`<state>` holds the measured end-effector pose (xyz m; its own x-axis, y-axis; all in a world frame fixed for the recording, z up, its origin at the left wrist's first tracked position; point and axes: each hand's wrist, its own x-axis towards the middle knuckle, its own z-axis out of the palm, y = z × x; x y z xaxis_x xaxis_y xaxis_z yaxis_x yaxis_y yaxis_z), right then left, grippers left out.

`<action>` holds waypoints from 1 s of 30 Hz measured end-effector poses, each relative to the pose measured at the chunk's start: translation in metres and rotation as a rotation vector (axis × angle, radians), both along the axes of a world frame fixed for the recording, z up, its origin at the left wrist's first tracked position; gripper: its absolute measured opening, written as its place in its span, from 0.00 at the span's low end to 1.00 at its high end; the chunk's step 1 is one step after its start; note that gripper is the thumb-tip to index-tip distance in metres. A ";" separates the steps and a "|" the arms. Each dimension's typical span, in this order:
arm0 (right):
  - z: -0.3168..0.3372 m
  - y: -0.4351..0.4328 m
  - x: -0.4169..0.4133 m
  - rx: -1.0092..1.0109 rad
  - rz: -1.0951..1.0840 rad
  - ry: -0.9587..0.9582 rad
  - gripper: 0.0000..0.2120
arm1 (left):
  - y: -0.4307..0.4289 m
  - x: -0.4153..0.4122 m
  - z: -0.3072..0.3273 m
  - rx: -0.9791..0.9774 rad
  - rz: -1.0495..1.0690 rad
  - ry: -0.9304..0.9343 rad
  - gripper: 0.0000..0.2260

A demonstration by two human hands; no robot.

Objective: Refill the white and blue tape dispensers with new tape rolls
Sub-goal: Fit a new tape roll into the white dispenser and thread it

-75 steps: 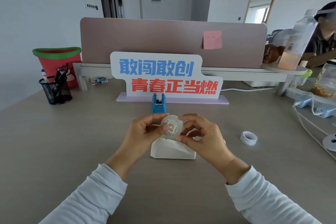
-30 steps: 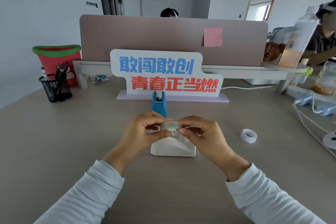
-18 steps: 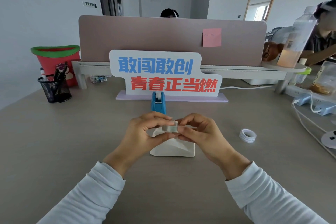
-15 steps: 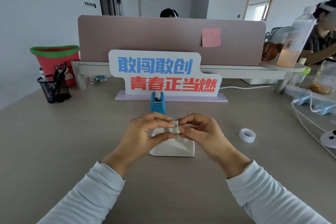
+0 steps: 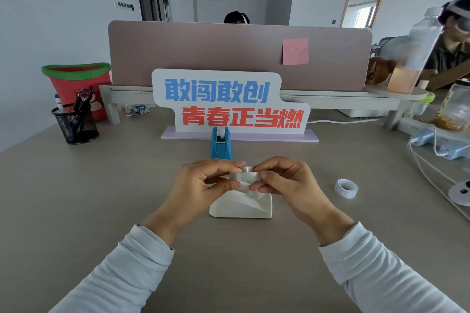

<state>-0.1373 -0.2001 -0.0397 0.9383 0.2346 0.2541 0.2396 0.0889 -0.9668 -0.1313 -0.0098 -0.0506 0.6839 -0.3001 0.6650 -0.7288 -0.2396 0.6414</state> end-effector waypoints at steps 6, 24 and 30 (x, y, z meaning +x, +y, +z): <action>0.000 0.000 -0.001 0.001 0.034 0.026 0.09 | -0.001 0.001 0.000 0.014 -0.012 -0.008 0.11; 0.001 0.001 0.001 0.016 -0.049 0.002 0.05 | -0.004 0.001 -0.005 0.147 0.213 -0.259 0.09; -0.001 0.009 -0.001 -0.118 -0.293 -0.189 0.11 | -0.006 0.000 -0.005 0.231 0.305 -0.392 0.10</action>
<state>-0.1381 -0.1915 -0.0410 0.9089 0.0007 0.4169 0.4140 -0.1195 -0.9024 -0.1309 -0.0159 -0.0560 0.4767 -0.2956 0.8279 -0.7780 -0.5803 0.2408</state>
